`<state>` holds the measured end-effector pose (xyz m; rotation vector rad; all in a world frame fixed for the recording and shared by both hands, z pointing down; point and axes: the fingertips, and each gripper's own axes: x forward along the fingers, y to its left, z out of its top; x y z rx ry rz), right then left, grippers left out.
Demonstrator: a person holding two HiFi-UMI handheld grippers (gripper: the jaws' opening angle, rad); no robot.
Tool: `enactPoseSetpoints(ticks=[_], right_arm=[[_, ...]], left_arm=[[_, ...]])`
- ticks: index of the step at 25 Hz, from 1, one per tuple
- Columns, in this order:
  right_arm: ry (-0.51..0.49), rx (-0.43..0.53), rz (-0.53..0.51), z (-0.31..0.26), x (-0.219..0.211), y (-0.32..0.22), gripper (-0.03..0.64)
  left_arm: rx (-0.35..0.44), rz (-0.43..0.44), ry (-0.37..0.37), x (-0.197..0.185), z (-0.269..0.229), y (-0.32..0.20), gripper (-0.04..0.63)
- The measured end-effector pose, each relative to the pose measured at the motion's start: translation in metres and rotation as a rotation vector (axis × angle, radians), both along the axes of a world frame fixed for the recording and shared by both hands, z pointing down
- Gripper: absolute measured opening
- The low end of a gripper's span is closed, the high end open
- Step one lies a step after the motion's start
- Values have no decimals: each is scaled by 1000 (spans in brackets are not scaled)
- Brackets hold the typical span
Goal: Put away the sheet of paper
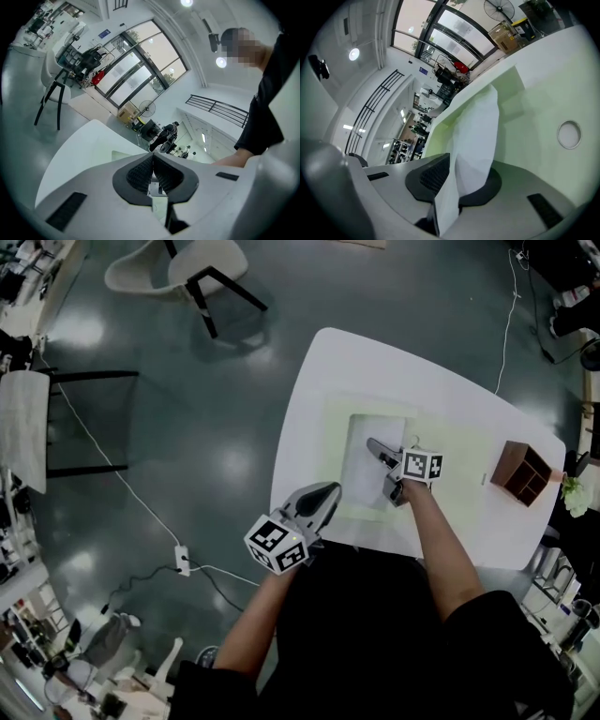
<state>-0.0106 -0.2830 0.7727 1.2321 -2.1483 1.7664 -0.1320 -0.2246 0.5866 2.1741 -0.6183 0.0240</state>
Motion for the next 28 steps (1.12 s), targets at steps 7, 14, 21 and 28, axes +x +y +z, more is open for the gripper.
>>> enactPoseSetpoints(ticks=[7,14,21,28], right_arm=[[23,3,69,-16,35,14,175],[28,65,145,-50,91,38,181],[-19,153,154,-108,122,66,181],[27,313,77,-173,150,94,179]], left_arm=[[4,72,14,23,-1,0,5],[19,70,10,45,-3,3,5],[74,42,-32,65,-24,12,5],[163,-38,-73,98,-57,18,5]])
